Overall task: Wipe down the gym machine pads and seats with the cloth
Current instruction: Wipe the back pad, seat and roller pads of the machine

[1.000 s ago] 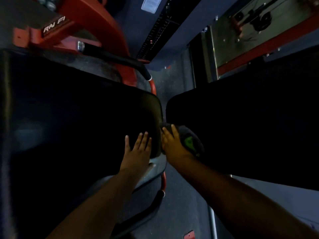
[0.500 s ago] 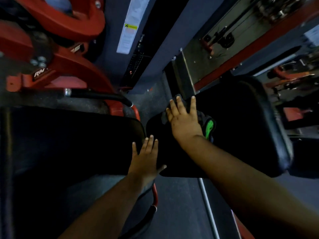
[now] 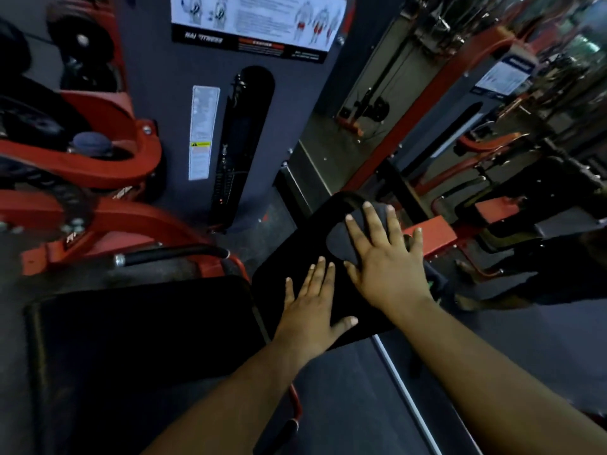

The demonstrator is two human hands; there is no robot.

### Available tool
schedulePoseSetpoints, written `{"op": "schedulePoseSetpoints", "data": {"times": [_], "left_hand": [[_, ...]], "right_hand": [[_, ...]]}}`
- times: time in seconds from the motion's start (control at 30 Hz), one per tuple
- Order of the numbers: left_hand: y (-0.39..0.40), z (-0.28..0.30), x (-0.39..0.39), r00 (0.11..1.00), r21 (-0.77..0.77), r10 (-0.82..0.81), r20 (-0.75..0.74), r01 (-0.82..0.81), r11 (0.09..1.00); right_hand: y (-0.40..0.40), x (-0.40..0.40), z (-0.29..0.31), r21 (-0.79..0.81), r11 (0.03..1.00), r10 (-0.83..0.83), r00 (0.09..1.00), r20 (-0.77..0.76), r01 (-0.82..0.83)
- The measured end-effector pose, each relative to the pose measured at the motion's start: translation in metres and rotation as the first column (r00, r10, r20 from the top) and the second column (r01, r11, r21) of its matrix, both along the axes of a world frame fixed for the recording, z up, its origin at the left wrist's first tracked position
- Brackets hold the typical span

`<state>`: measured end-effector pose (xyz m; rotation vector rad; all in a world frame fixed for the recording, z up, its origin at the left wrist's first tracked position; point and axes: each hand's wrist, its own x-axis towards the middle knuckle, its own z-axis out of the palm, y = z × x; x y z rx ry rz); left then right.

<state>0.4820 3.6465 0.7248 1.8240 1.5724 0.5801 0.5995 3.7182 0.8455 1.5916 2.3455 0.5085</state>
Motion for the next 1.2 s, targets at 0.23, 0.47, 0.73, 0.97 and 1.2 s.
{"op": "schedulePoseSetpoints", "data": {"times": [0.23,0.47,0.73,0.97,1.2], "left_hand": [[0.012,0.018,0.008,0.999,-0.074,0.019,-0.043,-0.022,0.997],[0.014,0.029,0.018,0.998,-0.173,-0.059,-0.035,0.052,0.984],[0.027,0.035,0.025,0.997,-0.233,-0.016,-0.071,-0.001,0.972],[0.019,0.028,0.034,0.992,-0.052,0.099,-0.075,-0.103,0.993],[0.021,0.040,0.033,0.997,-0.213,0.067,-0.040,-0.074,0.974]], "right_hand": [[0.076,-0.031,0.015,-0.187,0.981,0.006,0.983,-0.181,-0.040],[-0.049,0.078,0.003,-0.099,0.993,0.038,0.964,-0.262,-0.066],[0.008,0.038,0.017,-0.148,0.987,-0.115,0.933,-0.341,0.068],[0.077,0.005,0.022,-0.259,0.965,-0.082,0.882,-0.465,-0.047],[0.031,0.033,0.022,-0.111,0.990,0.020,0.861,-0.508,-0.089]]}}
